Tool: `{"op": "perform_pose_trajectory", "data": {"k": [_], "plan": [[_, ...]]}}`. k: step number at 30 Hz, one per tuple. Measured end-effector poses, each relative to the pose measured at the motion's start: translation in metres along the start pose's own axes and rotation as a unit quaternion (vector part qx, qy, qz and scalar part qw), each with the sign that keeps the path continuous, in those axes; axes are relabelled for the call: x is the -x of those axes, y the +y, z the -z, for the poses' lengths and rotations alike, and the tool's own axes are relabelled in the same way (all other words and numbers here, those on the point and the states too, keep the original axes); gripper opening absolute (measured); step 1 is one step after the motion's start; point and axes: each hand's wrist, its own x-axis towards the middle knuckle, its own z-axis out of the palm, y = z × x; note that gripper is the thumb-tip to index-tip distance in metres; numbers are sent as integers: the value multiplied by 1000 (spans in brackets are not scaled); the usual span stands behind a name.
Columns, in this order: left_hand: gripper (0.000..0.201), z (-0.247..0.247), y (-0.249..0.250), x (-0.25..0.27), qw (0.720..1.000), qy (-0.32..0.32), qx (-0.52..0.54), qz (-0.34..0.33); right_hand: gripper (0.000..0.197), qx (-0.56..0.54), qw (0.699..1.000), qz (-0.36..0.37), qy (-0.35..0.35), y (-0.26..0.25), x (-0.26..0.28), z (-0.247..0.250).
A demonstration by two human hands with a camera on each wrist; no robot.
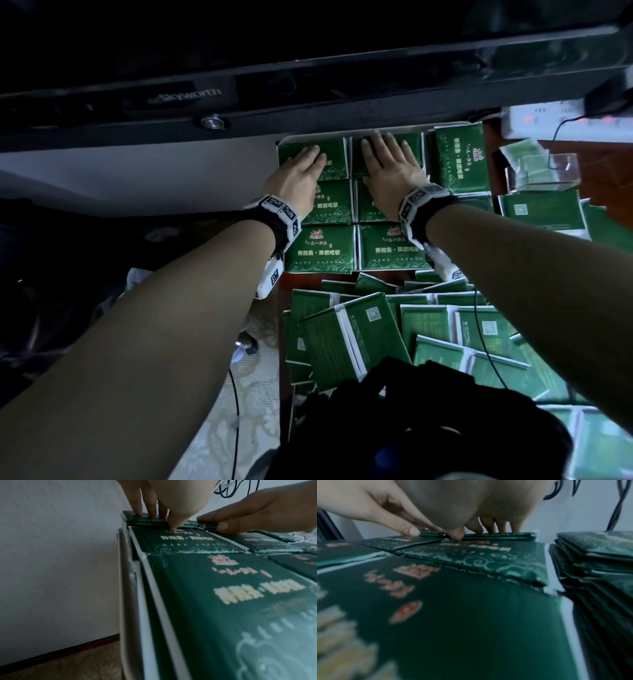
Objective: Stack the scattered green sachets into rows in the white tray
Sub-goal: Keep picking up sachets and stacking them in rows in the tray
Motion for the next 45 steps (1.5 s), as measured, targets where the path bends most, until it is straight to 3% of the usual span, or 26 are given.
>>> {"op": "perform_pose_trajectory", "data": {"k": [14,17,20,24,31,36,40,45], "plan": [[48,26,20,10,1000,-7,-7,5,61,-9,1000,8,-1,2,30,22],[42,41,47,22,999,-15,40,16,52,-44,999,0,14,4,55,29],[29,62,90,38,997,-69,34,23,36,-49,999,-21,-2,18,97,42],[28,75,150,57,992,-114,47,7,30,-60,996,-66,-23,41,161,54],[28,64,280,78,988,-145,17,-52,27,-86,983,-155,-37,121,292,21],[28,49,376,67,985,-152,13,-85,30,-65,972,-217,-69,211,369,-4],[29,34,445,54,987,-137,52,-60,28,-48,972,-212,-90,286,404,-17],[23,-6,509,66,990,-134,43,27,30,-46,976,-175,-118,356,435,-35]]}}
